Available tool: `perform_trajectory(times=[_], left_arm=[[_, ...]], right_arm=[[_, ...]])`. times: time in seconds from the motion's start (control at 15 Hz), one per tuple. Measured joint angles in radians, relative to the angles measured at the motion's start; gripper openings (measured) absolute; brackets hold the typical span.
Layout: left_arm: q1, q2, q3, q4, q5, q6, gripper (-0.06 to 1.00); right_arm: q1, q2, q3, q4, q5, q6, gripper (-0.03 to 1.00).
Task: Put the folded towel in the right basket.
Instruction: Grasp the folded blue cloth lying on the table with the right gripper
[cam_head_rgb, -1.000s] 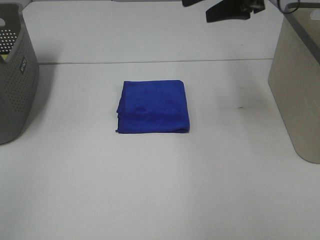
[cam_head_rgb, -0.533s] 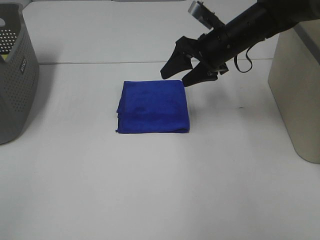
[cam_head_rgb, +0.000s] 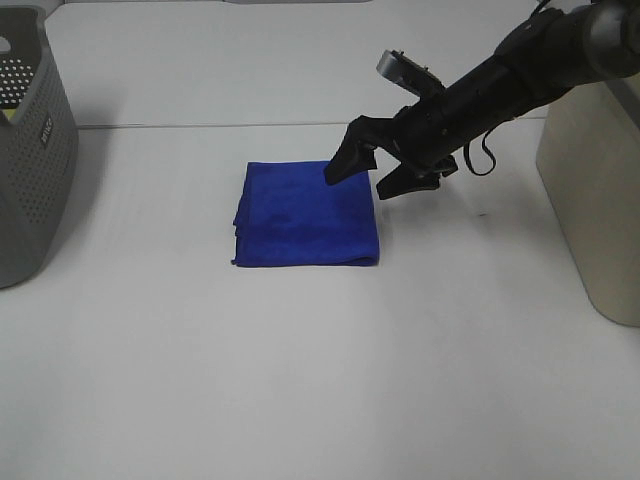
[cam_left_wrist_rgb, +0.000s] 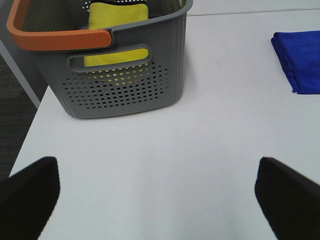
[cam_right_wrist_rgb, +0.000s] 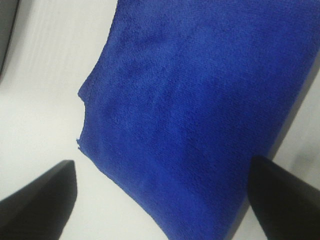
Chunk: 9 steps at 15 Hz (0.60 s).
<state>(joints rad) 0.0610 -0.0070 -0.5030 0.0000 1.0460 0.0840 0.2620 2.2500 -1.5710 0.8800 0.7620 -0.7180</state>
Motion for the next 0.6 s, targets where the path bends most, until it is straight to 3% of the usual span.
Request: perform_trajectory(times=[0.6], left_arm=[[0.000, 0.000, 0.000, 0.000, 0.000, 0.000, 0.99]], right_arm=[[0.000, 0.058, 0.000, -0.086, -0.087, 0.082, 0.92]])
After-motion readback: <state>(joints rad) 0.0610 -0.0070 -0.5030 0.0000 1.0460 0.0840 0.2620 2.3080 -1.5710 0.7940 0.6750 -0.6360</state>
